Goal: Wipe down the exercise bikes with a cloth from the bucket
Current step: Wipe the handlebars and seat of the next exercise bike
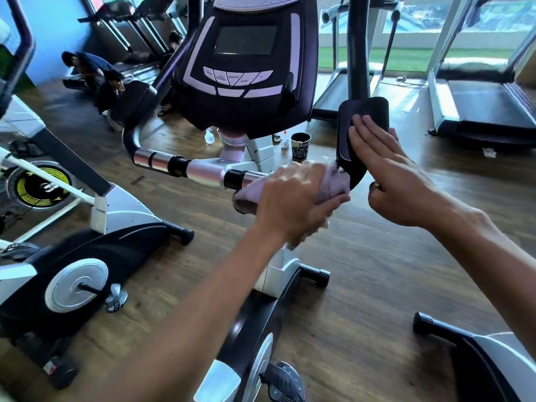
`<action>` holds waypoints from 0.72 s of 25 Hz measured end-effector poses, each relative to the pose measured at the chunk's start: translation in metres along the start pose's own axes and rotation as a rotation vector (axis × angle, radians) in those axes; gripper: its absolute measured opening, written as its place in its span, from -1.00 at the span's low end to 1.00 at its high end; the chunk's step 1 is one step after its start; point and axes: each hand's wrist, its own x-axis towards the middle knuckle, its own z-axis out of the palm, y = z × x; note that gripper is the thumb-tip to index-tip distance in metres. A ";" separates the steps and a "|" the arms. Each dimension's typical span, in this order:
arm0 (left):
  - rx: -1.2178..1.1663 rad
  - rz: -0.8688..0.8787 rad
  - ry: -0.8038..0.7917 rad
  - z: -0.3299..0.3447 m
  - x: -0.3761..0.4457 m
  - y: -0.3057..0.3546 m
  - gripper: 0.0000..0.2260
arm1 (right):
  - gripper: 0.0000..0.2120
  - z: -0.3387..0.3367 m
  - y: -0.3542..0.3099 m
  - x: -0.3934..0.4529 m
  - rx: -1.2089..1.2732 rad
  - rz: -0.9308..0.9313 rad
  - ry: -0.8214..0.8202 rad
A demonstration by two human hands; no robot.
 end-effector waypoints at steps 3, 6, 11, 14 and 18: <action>-0.063 0.090 0.122 0.004 -0.003 -0.040 -0.56 | -0.10 0.007 -0.003 -0.003 -0.045 0.012 0.045; -0.072 -0.103 0.184 0.004 -0.011 -0.083 -0.59 | -0.16 0.014 -0.008 -0.002 -0.101 0.024 0.064; -0.024 -0.247 0.223 0.011 -0.013 -0.058 -0.63 | -0.23 0.031 -0.044 -0.007 -0.283 -0.014 0.127; -0.084 -0.187 -0.017 -0.004 -0.002 -0.086 -0.54 | -0.33 0.059 -0.066 -0.006 -0.334 -0.104 0.083; -0.091 -0.289 0.059 0.000 -0.005 -0.078 -0.58 | -0.35 0.073 -0.075 0.000 -0.334 -0.027 0.084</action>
